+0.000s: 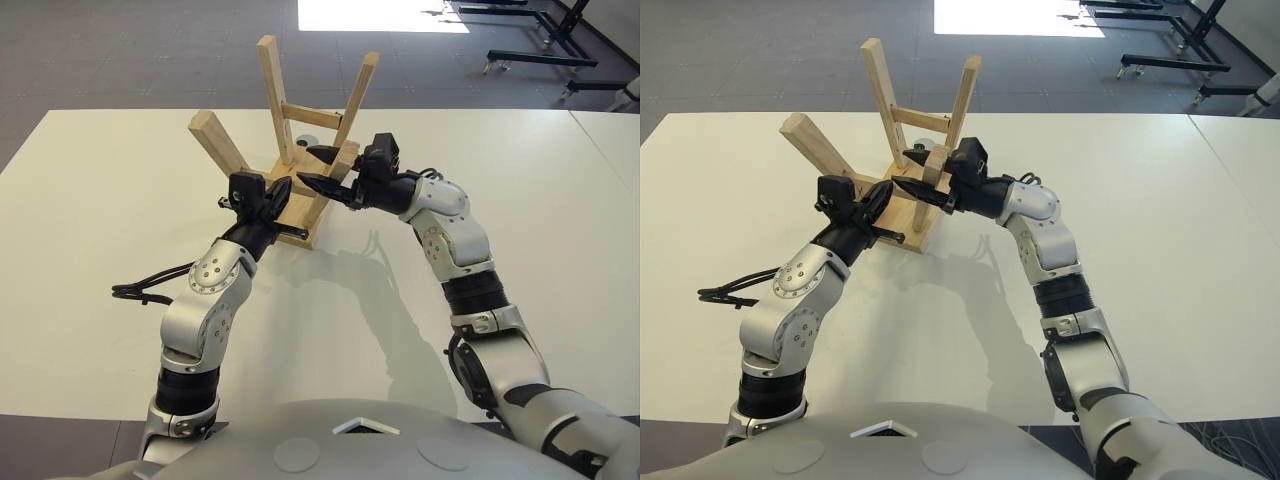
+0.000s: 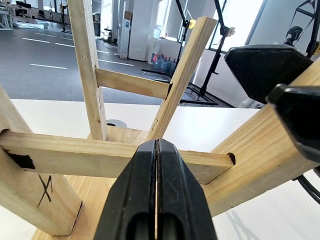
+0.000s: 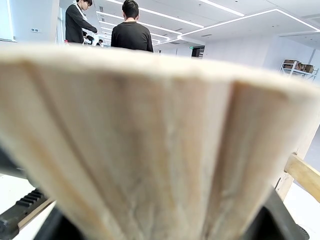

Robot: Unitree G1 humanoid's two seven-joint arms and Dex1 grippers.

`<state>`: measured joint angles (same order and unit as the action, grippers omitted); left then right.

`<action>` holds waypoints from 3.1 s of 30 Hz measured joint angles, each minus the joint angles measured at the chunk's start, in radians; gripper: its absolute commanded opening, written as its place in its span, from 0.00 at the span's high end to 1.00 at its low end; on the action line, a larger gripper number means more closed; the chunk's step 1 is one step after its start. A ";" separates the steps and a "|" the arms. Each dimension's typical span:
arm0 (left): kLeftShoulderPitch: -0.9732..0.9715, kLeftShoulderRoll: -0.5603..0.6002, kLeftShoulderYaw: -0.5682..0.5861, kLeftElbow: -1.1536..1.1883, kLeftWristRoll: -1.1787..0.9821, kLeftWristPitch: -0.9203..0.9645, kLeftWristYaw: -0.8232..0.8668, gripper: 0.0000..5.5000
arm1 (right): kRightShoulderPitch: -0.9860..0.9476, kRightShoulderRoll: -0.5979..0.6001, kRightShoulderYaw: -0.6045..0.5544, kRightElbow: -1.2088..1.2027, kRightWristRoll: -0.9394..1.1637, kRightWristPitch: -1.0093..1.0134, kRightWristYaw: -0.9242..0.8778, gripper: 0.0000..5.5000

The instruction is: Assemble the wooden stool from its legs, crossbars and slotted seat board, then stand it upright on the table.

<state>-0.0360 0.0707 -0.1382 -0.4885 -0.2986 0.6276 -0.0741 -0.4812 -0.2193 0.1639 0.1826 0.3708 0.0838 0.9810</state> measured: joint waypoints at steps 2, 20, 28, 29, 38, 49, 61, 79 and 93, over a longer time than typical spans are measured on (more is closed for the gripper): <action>-0.006 0.000 0.007 -0.011 -0.005 0.015 0.000 1.00 | -0.001 0.000 0.002 -0.001 0.000 0.002 -0.004 0.63; -0.217 0.020 0.223 -0.134 -0.126 0.212 0.045 1.00 | -0.006 -0.001 0.007 0.003 0.003 0.004 -0.006 0.63; -0.025 0.019 0.105 -0.003 -0.039 0.045 0.000 1.00 | -0.012 -0.004 0.021 -0.002 0.002 0.021 -0.017 0.63; -0.011 0.018 0.100 0.003 -0.032 0.018 -0.002 1.00 | -0.012 -0.005 0.022 -0.003 0.002 0.022 -0.018 0.63; -0.007 0.021 0.124 -0.033 -0.080 0.047 -0.016 1.00 | -0.014 -0.007 0.023 -0.004 0.004 0.025 -0.019 0.63; -0.529 0.342 0.665 -0.121 -0.855 0.237 0.216 1.00 | -0.016 -0.008 0.023 -0.005 0.006 0.027 -0.019 0.63; -0.392 0.562 0.618 0.411 -0.430 0.010 -0.062 1.00 | -0.022 -0.007 0.026 0.004 0.013 0.028 -0.019 0.63; -0.329 0.310 0.310 0.335 -0.272 -0.056 -0.162 1.00 | -0.023 -0.019 0.031 0.000 0.023 0.028 0.000 0.63; -0.330 0.371 0.394 0.454 -0.227 -0.098 -0.249 1.00 | -0.045 -0.031 0.057 0.004 0.020 0.053 -0.017 0.63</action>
<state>-0.3664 0.4422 0.2560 -0.0347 -0.5261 0.5294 -0.3233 -0.5265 -0.2507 0.2207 0.1864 0.3908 0.1364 0.9636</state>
